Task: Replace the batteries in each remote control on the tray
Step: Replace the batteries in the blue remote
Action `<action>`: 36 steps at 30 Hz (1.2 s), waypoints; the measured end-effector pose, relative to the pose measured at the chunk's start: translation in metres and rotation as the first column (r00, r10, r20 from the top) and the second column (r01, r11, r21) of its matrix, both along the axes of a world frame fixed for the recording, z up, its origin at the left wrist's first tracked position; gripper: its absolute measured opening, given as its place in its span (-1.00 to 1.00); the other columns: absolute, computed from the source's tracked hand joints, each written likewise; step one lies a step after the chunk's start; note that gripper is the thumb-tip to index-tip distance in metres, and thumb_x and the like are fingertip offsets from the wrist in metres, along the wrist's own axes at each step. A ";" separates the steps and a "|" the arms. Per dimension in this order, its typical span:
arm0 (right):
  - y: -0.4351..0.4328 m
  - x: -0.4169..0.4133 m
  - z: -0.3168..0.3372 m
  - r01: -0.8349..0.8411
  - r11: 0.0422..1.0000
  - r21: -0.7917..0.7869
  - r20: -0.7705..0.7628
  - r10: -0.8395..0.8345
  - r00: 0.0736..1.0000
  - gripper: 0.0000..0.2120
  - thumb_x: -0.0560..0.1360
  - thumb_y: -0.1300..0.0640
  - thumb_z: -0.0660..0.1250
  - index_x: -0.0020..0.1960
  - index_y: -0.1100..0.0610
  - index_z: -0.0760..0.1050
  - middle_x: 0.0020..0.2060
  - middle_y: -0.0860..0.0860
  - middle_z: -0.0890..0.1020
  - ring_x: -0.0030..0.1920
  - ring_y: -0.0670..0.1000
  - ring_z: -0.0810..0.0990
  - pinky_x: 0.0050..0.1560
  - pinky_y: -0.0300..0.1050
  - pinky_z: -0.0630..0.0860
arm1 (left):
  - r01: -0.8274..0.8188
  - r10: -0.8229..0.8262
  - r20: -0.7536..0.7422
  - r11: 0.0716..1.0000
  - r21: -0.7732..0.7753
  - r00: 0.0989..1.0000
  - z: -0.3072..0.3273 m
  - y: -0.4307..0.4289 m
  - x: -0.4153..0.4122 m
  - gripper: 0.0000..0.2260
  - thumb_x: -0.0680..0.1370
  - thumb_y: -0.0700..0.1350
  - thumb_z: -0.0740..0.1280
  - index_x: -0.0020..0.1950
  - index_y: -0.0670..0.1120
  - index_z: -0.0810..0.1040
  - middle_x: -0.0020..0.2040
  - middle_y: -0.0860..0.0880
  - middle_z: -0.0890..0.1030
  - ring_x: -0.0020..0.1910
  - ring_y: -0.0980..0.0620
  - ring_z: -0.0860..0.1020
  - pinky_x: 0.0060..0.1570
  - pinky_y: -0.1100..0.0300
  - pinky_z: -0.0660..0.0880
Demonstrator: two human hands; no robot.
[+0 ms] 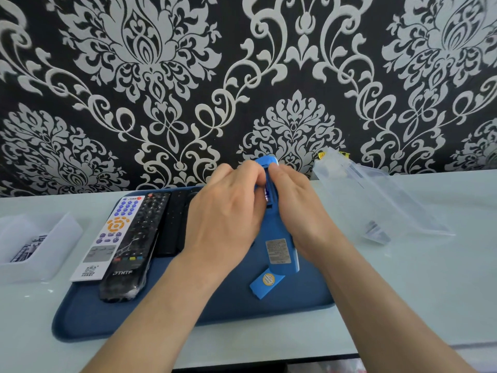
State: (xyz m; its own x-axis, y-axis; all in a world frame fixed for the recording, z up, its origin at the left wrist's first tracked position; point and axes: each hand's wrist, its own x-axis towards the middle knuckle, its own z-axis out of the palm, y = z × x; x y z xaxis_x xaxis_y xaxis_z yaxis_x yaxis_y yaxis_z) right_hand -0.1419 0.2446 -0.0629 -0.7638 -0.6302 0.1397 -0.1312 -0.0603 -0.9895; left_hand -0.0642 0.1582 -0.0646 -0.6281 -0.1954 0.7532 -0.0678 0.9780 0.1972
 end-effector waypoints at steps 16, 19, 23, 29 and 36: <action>0.000 0.009 0.005 -0.104 0.994 -0.035 0.165 0.109 0.980 -0.70 0.67 0.12 0.07 -0.11 0.21 0.48 -0.43 0.06 0.53 -0.43 0.02 0.51 -0.37 -0.10 0.48 | 0.210 -0.192 -0.090 0.829 0.518 0.977 0.010 -0.015 -0.005 -0.74 0.44 -0.24 0.41 0.00 -0.02 0.38 -0.25 0.05 0.47 -0.30 0.06 0.48 -0.30 0.25 0.46; -0.004 0.010 0.005 -0.061 0.997 -0.048 0.208 0.070 0.976 -0.68 0.67 0.08 0.11 -0.08 0.26 0.51 -0.35 0.09 0.57 -0.34 0.08 0.53 -0.31 -0.07 0.49 | 0.191 -0.151 -0.118 0.710 0.678 0.981 0.005 -0.014 -0.011 -0.67 0.43 -0.20 0.44 0.02 0.09 0.37 -0.25 0.10 0.44 -0.33 0.10 0.45 -0.33 0.08 0.54; -0.011 0.010 0.004 -0.003 0.999 -0.041 0.199 0.011 0.980 -0.59 0.66 0.03 0.11 0.03 0.38 0.51 -0.14 0.25 0.65 -0.14 0.18 0.56 -0.12 0.16 0.54 | 0.121 -0.030 -0.120 0.419 0.900 0.992 0.001 -0.013 -0.017 -0.72 0.36 0.00 0.50 -0.02 0.11 0.49 -0.21 0.07 0.60 -0.22 -0.03 0.62 -0.28 -0.14 0.60; -0.035 0.029 0.004 0.045 0.998 -0.047 0.176 -0.036 0.984 -0.57 0.64 -0.05 0.10 0.04 0.27 0.57 0.03 0.35 0.62 0.11 0.35 0.60 0.15 0.35 0.53 | 0.083 0.117 -0.161 0.498 0.863 0.980 -0.002 -0.021 -0.001 -0.91 0.46 -0.01 0.45 -0.09 0.02 0.66 -0.23 0.09 0.67 -0.27 0.11 0.62 -0.18 0.00 0.61; -0.077 0.063 0.012 -0.110 0.993 -0.036 0.151 0.115 0.982 -0.49 0.49 -0.13 0.27 0.04 0.37 0.52 -0.11 0.42 0.56 -0.20 0.28 0.47 -0.09 0.16 0.51 | 0.089 0.188 -0.174 0.389 0.917 0.967 -0.001 -0.064 0.032 -0.81 0.63 -0.10 0.18 0.05 -0.04 0.59 -0.11 0.03 0.65 -0.16 0.14 0.59 -0.15 0.23 0.50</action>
State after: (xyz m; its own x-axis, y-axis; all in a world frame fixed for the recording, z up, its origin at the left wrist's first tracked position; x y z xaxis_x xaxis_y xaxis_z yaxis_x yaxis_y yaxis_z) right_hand -0.0785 0.1672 -0.0510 -0.7019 -0.7108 0.0460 0.0300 -0.0940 -0.9951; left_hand -0.0319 0.0941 -0.0655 -0.4440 -0.8733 0.2005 0.0692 0.1896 0.9794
